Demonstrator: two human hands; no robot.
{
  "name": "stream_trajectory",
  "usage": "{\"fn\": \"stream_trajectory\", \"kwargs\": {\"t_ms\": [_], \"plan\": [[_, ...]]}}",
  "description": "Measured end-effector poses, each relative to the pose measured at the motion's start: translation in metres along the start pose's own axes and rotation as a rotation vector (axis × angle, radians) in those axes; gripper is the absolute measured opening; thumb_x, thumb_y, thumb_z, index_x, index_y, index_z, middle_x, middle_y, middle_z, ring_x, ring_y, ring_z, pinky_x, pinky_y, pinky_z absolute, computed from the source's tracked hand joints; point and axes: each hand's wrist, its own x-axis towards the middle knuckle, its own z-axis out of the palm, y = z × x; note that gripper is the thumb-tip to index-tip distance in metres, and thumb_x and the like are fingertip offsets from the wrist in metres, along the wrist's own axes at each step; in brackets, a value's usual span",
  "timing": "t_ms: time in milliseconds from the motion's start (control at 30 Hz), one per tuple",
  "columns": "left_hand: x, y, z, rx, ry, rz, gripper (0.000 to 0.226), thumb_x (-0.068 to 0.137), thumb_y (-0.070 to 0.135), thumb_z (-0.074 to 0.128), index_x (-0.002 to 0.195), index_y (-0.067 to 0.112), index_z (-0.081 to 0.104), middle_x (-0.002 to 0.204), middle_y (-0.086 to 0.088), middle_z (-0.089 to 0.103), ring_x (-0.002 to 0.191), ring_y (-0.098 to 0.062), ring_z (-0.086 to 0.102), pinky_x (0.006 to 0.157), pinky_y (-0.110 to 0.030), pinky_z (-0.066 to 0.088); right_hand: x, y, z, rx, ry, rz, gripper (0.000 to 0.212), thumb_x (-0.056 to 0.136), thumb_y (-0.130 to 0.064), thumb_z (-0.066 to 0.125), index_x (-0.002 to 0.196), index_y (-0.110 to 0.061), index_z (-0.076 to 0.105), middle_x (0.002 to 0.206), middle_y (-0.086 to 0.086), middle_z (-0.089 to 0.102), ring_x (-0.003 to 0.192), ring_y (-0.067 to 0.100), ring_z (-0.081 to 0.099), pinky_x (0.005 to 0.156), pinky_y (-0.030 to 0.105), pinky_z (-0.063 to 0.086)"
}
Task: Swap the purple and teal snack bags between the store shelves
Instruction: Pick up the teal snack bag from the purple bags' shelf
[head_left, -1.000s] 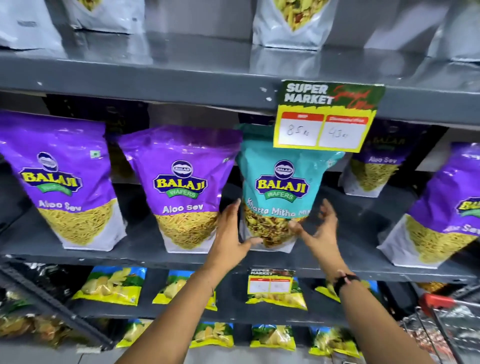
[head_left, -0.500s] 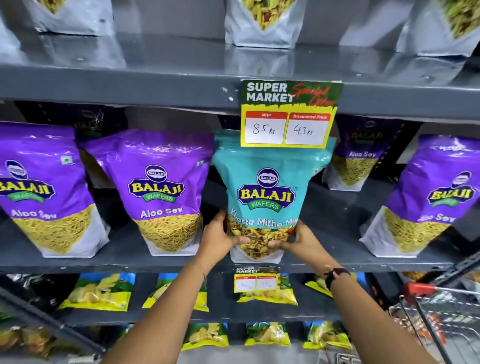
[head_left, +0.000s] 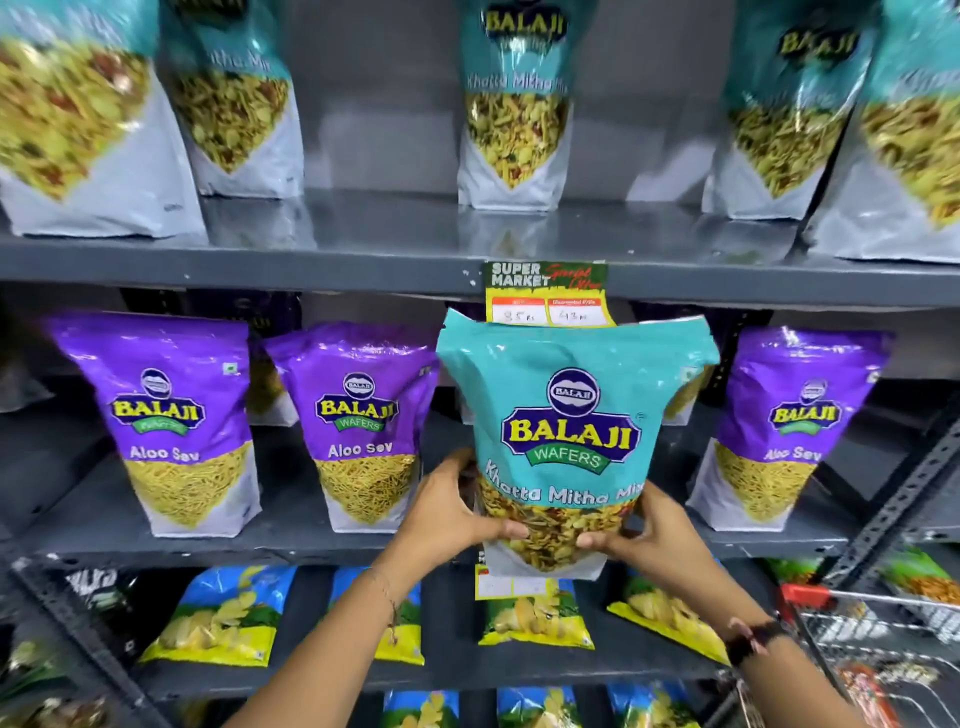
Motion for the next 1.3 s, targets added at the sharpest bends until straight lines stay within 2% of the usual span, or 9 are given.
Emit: {"fn": "stream_trajectory", "kwargs": {"t_ms": [167,267,400,500,667,767,1000,1200,1300], "plan": [[-0.002,0.048,-0.016,-0.008,0.040,0.136,0.062,0.040,0.025,0.088,0.081,0.042,0.046,0.093,0.017,0.059,0.092,-0.006,0.057,0.075,-0.006,0.042,-0.006,-0.047,-0.030,-0.070,0.051,-0.121,0.049,0.057,-0.006,0.081,0.079,-0.034,0.046,0.085,-0.021,0.057,0.068,-0.019,0.057,0.059,-0.003,0.040],[0.005,0.085,-0.029,-0.045,0.089,0.227,0.058,0.042,0.018,0.088,0.080,0.037,0.049,0.088,0.020,0.059,0.080,0.013,0.056,0.068,0.000,0.040,0.000,-0.084,-0.052,-0.074,0.064,-0.204,0.049,0.055,-0.011,0.082,0.081,-0.034,0.046,0.087,-0.022,0.057,0.071,-0.019,0.056,0.063,-0.001,0.042],[0.028,0.138,-0.050,-0.112,0.154,0.371,0.048,0.044,0.021,0.084,0.079,0.033,0.054,0.086,0.019,0.061,0.071,0.019,0.056,0.066,0.002,0.040,0.021,-0.134,-0.079,0.011,0.140,-0.327,0.071,0.044,-0.043,0.085,0.103,-0.032,0.049,0.110,-0.004,0.064,0.099,0.008,0.062,0.089,0.033,0.049],[0.050,0.173,-0.068,-0.175,0.197,0.427,0.042,0.050,0.019,0.083,0.078,0.030,0.054,0.083,0.016,0.061,0.068,0.015,0.057,0.067,-0.001,0.044,0.046,-0.169,-0.090,0.032,0.204,-0.438,0.075,0.044,-0.052,0.077,0.108,-0.027,0.047,0.113,0.000,0.063,0.101,0.010,0.060,0.089,0.028,0.049],[0.092,0.206,-0.089,-0.259,0.272,0.415,0.056,0.047,0.034,0.080,0.095,0.021,0.053,0.096,0.004,0.063,0.091,-0.011,0.059,0.075,-0.017,0.049,0.092,-0.208,-0.100,0.063,0.249,-0.527,0.064,0.062,-0.038,0.071,0.115,-0.014,0.045,0.117,0.005,0.058,0.106,0.014,0.056,0.094,0.026,0.046],[0.113,0.214,-0.094,-0.268,0.290,0.414,0.046,0.064,0.020,0.076,0.100,0.018,0.048,0.096,0.006,0.059,0.088,-0.005,0.056,0.068,-0.011,0.049,0.118,-0.217,-0.103,0.039,0.246,-0.512,0.059,0.071,-0.025,0.071,0.120,-0.011,0.041,0.118,0.004,0.056,0.108,0.014,0.053,0.095,0.027,0.044],[0.148,0.202,-0.098,-0.233,0.264,0.322,0.042,0.072,0.017,0.069,0.107,0.012,0.045,0.090,0.009,0.055,0.084,-0.003,0.052,0.065,-0.011,0.045,0.163,-0.205,-0.093,0.006,0.188,-0.413,0.062,0.072,-0.032,0.068,0.122,-0.013,0.036,0.131,0.010,0.049,0.118,0.020,0.047,0.104,0.039,0.039],[0.158,0.191,-0.096,-0.217,0.264,0.253,0.051,0.075,0.023,0.066,0.118,0.009,0.043,0.103,0.002,0.054,0.097,-0.011,0.050,0.083,-0.025,0.040,0.179,-0.195,-0.087,0.028,0.143,-0.341,0.061,0.077,-0.035,0.063,0.125,-0.013,0.033,0.132,0.009,0.048,0.109,0.015,0.046,0.093,0.029,0.038],[0.153,0.186,-0.095,-0.146,0.250,0.266,0.056,0.077,0.026,0.064,0.125,0.011,0.038,0.111,0.001,0.050,0.110,-0.014,0.046,0.092,-0.028,0.037,0.169,-0.192,-0.085,-0.005,0.187,-0.343,0.076,0.073,-0.045,0.061,0.132,-0.013,0.025,0.139,0.008,0.043,0.122,0.019,0.044,0.102,0.032,0.036]]}}
